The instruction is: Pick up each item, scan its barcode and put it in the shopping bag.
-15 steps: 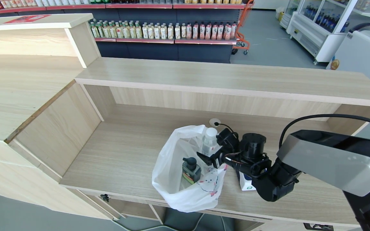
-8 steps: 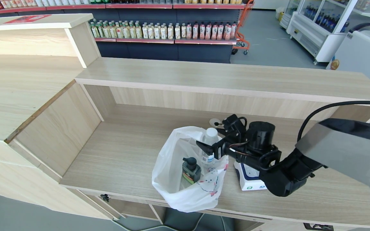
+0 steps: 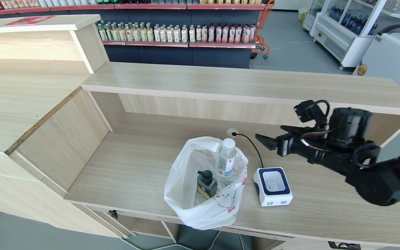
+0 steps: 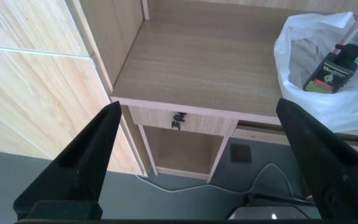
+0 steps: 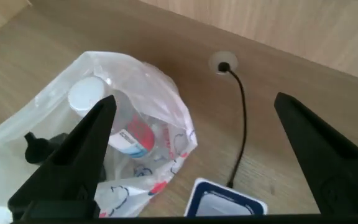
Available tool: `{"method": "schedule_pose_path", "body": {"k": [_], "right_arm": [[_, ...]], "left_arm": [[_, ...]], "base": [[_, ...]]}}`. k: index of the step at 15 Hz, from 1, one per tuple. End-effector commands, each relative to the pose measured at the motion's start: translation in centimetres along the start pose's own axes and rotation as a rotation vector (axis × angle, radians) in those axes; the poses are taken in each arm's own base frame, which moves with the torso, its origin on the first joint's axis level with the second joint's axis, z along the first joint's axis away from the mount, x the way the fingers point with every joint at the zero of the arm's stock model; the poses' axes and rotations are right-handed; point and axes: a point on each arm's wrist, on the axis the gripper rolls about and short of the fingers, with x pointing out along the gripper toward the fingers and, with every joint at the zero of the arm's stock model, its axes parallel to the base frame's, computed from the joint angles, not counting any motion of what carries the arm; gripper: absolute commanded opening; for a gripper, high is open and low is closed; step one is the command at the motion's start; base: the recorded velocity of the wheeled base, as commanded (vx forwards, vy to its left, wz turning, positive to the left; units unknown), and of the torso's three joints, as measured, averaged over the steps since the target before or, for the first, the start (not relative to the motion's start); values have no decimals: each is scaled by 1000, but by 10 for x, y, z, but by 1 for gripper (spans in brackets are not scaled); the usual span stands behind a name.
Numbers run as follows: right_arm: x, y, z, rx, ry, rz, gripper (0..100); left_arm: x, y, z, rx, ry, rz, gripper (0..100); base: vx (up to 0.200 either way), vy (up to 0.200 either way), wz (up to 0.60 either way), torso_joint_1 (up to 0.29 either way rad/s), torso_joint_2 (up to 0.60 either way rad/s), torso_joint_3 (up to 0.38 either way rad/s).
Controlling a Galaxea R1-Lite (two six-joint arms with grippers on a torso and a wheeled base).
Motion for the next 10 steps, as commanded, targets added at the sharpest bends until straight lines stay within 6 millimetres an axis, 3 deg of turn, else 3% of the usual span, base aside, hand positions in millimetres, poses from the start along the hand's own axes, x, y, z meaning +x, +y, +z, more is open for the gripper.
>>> {"method": "schedule_pose_path", "body": {"k": [1, 2, 3, 4, 8, 10], "right_arm": [[-129, -31, 35, 28, 48, -319, 100], [-167, -27, 36, 40, 90, -416, 100], [-184, -21, 34, 41, 109, -477, 100], [-214, -9, 25, 44, 142, -578, 100], [-260, 17, -10, 61, 74, -561, 100], [-282, 34, -47, 71, 54, -470, 100]], "left_arm": [[0, 0, 0, 0, 0, 0, 100], [0, 0, 0, 0, 0, 0, 100], [0, 0, 0, 0, 0, 0, 100], [0, 0, 0, 0, 0, 0, 100], [0, 0, 0, 0, 0, 0, 100], [0, 0, 0, 0, 0, -2, 100]], "base": [[0, 0, 0, 0, 0, 0], [0, 0, 0, 0, 0, 0], [0, 0, 0, 0, 0, 0], [0, 0, 0, 0, 0, 0], [0, 0, 0, 0, 0, 0], [0, 0, 0, 0, 0, 0]]}}
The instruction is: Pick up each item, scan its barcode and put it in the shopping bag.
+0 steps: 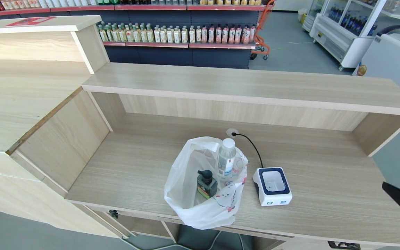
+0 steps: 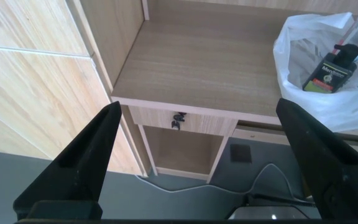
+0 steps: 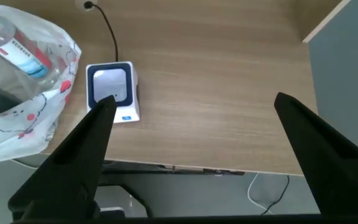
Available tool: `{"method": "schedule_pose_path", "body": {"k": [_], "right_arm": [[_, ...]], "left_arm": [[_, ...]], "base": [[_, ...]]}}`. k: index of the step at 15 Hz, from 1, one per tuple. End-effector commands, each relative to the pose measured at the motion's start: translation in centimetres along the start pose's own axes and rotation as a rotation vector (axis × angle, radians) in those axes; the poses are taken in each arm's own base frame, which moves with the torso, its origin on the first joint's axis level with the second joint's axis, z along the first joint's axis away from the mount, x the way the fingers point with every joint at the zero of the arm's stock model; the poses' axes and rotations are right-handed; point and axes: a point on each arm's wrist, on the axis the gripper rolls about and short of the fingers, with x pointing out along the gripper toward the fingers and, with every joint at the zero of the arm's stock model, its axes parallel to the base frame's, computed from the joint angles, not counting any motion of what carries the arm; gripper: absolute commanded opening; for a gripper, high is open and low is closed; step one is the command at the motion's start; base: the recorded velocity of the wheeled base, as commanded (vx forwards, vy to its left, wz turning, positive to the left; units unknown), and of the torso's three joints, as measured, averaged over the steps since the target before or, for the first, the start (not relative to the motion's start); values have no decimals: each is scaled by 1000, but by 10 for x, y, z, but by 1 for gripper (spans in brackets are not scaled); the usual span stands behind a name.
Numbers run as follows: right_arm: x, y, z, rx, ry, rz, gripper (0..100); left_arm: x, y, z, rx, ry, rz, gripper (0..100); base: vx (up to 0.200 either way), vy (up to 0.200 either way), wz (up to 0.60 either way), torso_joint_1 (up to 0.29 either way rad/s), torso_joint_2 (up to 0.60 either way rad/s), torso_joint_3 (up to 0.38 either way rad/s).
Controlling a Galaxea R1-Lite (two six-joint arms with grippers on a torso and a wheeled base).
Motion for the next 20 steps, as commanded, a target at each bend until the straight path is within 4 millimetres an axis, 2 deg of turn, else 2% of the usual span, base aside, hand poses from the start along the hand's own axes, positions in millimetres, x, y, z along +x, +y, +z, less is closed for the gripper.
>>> {"method": "schedule_pose_path", "body": {"k": [1, 2, 6, 10, 17, 20], "right_arm": [[-44, 0, -62, 14, -68, 31, 100], [-52, 1, -80, 11, -89, 24, 100], [-79, 2, -115, -32, -131, -48, 100], [-84, 0, -118, -19, -187, -83, 100], [-86, 0, -124, -2, -172, -66, 100], [-86, 0, -125, 63, -172, -68, 100]], "left_arm": [[0, 0, 0, 0, 0, 0, 100], [0, 0, 0, 0, 0, 0, 100], [0, 0, 0, 0, 0, -1, 100], [0, 0, 0, 0, 0, 0, 100], [0, 0, 0, 0, 0, 0, 100], [0, 0, 0, 0, 0, -1, 100]], "base": [[0, 0, 0, 0, 0, 0], [0, 0, 0, 0, 0, 0], [0, 0, 0, 0, 0, 0], [0, 0, 0, 0, 0, 0], [0, 0, 0, 0, 0, 0], [0, 0, 0, 0, 0, 0]]}}
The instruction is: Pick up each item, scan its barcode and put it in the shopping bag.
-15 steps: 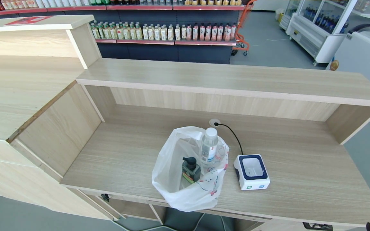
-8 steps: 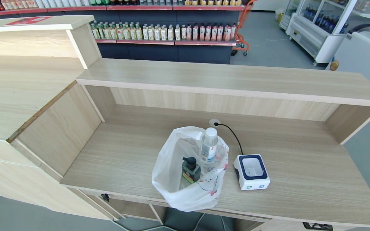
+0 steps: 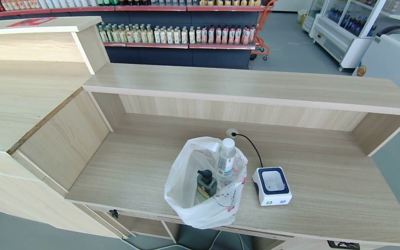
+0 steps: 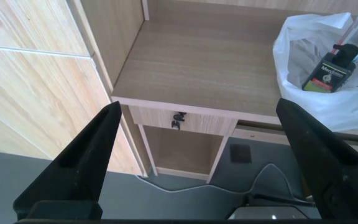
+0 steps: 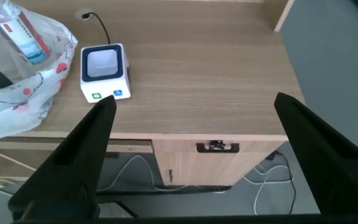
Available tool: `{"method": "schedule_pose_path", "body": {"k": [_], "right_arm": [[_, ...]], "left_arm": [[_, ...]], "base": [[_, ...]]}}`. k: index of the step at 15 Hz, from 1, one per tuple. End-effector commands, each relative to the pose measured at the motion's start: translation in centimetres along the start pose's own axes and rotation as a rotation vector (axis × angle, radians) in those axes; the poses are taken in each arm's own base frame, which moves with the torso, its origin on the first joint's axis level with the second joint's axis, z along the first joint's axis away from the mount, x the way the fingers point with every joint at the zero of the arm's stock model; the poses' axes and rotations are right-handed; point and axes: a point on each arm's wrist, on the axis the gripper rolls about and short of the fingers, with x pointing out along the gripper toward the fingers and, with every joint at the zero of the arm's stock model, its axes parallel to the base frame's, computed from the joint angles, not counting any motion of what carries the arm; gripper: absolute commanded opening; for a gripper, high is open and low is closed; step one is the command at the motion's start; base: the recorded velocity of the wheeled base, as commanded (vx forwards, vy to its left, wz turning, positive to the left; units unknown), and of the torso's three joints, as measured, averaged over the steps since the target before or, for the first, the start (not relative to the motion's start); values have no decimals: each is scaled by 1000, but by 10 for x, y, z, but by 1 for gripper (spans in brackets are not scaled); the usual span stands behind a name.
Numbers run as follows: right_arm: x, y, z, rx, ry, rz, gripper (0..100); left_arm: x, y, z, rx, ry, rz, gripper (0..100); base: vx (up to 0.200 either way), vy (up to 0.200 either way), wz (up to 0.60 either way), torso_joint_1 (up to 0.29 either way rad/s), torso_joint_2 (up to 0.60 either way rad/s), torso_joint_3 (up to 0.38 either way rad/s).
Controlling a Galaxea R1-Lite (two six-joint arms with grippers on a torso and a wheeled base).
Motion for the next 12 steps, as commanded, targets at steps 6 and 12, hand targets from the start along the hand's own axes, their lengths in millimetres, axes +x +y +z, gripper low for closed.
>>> {"method": "schedule_pose_path", "body": {"k": [6, 12], "right_arm": [[0, 0, 0, 19, 8, -2, 100], [0, 0, 0, 19, 8, -2, 100]], "left_arm": [[0, 0, 0, 0, 0, 0, 100], [0, 0, 0, 0, 0, -1, 100]], "base": [[0, 0, 0, 0, 0, 0], [0, 0, 0, 0, 0, 0]]}}
